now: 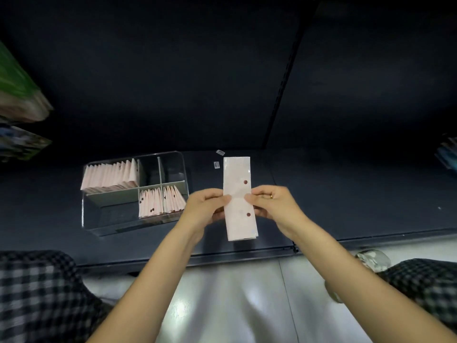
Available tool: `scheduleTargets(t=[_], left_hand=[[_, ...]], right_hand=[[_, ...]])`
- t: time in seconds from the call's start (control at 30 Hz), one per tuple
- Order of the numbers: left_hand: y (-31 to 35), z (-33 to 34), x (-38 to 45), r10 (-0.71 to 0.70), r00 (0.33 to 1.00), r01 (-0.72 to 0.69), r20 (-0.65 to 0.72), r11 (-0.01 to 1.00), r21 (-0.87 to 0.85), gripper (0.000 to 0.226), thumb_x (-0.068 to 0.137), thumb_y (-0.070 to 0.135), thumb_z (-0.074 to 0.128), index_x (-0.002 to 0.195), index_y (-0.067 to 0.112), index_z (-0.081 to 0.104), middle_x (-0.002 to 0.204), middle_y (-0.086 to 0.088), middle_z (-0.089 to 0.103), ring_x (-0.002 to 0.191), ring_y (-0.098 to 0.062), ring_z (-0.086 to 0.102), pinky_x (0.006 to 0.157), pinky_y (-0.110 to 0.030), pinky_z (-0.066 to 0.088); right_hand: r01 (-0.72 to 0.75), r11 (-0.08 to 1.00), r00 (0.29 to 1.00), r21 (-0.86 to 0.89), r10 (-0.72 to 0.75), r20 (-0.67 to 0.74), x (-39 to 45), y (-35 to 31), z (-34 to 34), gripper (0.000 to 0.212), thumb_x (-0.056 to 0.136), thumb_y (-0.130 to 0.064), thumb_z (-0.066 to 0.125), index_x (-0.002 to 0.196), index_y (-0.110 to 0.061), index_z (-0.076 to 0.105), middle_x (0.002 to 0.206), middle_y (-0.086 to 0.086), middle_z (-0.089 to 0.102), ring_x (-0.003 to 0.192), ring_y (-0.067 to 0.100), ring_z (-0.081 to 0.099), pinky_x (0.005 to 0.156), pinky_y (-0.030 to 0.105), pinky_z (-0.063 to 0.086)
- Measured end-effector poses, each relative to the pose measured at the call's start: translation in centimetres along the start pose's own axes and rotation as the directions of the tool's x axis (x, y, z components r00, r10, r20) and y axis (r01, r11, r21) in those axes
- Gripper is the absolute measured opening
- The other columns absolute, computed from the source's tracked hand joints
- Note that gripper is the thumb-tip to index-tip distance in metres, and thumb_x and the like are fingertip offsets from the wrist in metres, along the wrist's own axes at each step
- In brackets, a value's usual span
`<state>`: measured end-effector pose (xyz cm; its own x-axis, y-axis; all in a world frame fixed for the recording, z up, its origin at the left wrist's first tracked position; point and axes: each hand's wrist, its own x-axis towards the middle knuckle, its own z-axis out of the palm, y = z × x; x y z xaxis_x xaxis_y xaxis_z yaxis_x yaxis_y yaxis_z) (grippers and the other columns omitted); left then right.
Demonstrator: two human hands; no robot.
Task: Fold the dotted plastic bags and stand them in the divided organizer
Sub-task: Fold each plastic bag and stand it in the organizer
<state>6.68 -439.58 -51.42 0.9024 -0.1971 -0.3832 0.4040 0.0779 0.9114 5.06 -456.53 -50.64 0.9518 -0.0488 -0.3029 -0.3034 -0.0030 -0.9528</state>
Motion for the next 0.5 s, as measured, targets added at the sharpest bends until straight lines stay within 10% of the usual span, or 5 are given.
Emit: scheduleTargets(t=[0.5], left_hand=[[1.7,-2.3,-1.5,0.114,0.991,-0.11,0.073,0.992,-0.057,0.028,0.087,-0.008,0.049,0.07,0.006,0.067,0.067,-0.003,0.067,0.065,-0.009,0.064,0.062,-0.019,0.052]], right_hand=[[0.291,0.942,0.956,-0.169,-0.278,0.095,-1.1,-1.4,0.6,0.032,0.083,0.005,0.061,0.072,-0.022,0.074,0.079,-0.001,0.072,0.076,0.012,0.067,0.071,0.022,0.056]])
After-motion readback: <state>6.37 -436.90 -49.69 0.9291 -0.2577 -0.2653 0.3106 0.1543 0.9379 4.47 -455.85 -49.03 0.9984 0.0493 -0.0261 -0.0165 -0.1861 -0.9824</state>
